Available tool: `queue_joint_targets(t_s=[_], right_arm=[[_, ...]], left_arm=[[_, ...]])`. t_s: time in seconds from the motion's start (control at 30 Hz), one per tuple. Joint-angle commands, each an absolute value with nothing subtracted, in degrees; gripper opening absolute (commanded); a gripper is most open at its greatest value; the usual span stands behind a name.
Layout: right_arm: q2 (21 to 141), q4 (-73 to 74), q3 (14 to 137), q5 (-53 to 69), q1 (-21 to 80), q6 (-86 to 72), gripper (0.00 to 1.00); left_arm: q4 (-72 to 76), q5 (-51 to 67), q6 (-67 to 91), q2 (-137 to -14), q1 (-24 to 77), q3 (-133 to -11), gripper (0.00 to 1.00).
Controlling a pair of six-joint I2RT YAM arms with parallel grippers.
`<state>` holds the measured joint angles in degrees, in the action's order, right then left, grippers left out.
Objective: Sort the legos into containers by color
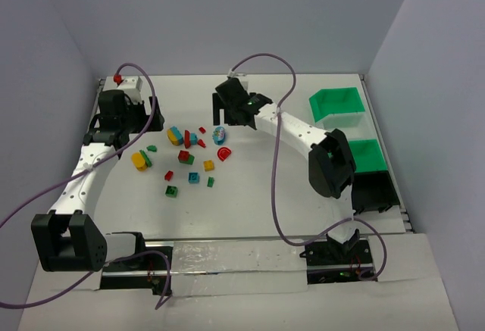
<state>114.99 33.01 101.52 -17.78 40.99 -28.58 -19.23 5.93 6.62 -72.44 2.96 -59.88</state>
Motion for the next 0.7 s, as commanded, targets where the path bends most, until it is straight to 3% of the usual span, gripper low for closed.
queue_joint_targets(t_s=[0.0, 0.67], right_arm=[[120.5, 36.5, 108.6, -22.3, 42.9, -33.1, 1.0], [135.1, 35.2, 116.2, -21.3, 43.2, -36.2, 1.0]], left_arm=[[-19.2, 5.2, 7.6, -72.2, 3.0, -61.8, 0.99], [-18.5, 4.8, 7.5, -72.6, 2.2, -60.4, 0.99]])
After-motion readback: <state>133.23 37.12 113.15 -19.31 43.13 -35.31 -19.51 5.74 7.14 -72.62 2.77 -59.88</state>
